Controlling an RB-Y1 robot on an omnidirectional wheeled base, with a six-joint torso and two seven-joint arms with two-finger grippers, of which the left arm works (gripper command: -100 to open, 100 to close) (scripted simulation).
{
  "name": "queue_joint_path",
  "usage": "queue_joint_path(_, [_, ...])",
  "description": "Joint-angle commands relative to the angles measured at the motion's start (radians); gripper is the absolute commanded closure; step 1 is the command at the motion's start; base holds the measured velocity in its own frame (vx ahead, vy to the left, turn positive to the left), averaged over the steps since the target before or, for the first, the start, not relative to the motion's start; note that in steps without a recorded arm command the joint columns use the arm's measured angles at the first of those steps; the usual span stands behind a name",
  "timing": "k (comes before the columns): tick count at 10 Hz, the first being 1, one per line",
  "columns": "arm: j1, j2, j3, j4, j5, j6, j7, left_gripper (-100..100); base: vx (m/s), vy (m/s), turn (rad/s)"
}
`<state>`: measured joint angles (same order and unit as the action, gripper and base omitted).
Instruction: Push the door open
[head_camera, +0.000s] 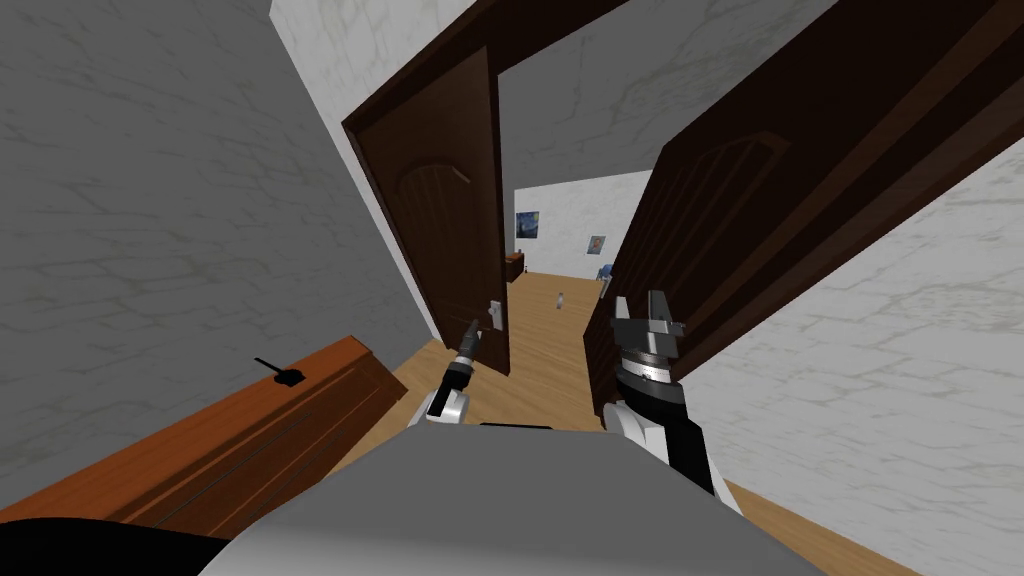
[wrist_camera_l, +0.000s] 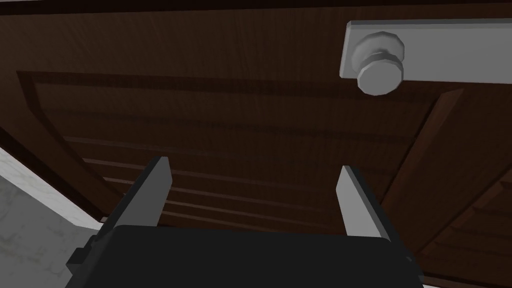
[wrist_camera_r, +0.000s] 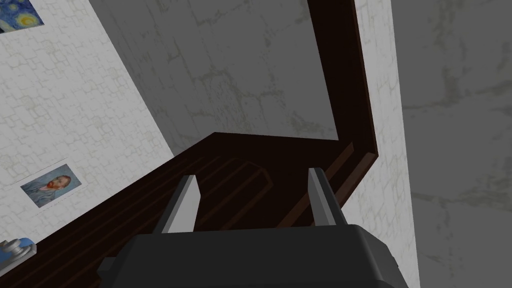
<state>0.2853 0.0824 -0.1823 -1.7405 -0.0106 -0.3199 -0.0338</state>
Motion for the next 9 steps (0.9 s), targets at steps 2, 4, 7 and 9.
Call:
queue_joint_path(2, [-0.028, -0.001, -0.021, 0.062, 0.002, 0.008, 0.012, -100, 0.058, 0.132, -0.083])
queue_joint_path(4, [-0.047, -0.001, -0.035, 0.101, 0.004, 0.015, 0.021, -100, 0.054, 0.1, -0.085])
queue_joint_path(7, [-0.074, -0.002, -0.054, 0.155, 0.006, 0.024, 0.033, -100, 0.033, 0.103, -0.084])
queue_joint_path(9, [-0.097, -0.004, -0.07, 0.202, 0.008, 0.032, 0.044, -100, 0.04, 0.113, -0.097])
